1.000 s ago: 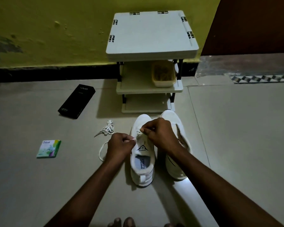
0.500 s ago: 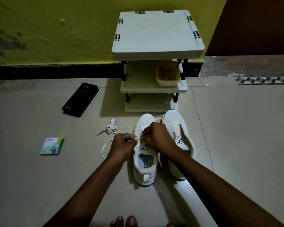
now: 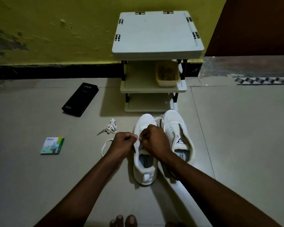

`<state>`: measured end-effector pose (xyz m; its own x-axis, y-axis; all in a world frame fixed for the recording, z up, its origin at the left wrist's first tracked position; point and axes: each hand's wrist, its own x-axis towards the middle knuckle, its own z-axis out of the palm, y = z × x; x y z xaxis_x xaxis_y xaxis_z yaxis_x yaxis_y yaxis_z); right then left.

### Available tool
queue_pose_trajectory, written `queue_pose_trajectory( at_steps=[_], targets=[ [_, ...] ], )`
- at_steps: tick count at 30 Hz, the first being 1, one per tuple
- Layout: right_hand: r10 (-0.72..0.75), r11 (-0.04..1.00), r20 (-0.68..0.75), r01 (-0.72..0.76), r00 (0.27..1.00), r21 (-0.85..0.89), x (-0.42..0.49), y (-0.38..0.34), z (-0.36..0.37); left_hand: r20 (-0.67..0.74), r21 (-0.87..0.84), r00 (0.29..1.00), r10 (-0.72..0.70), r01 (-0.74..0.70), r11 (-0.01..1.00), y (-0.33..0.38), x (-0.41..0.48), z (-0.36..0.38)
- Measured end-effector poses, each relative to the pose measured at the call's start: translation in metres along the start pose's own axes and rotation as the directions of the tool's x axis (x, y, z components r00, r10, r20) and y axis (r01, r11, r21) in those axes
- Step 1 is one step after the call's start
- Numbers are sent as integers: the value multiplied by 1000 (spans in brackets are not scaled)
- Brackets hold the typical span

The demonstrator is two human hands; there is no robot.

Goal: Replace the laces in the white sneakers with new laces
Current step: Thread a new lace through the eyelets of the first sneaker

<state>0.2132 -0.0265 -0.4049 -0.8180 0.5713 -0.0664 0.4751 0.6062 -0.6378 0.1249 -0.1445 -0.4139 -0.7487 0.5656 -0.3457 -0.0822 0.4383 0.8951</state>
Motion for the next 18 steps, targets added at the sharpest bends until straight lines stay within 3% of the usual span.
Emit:
queue_pose_trajectory(
  at_steps=[8,14,18],
  targets=[
    [25,998,-147,-16,989,63,-5,3,8,-25,83,996,89,-86,993,-7,7,1],
    [32,993,-180,-10,983,122,-13,9,8,-57,191,983,175,-162,968,-10,9,9],
    [-97,994,-280,104,955,11,-31,15,13,-63,230,978,200,-181,956,-16,12,13]
  ],
)
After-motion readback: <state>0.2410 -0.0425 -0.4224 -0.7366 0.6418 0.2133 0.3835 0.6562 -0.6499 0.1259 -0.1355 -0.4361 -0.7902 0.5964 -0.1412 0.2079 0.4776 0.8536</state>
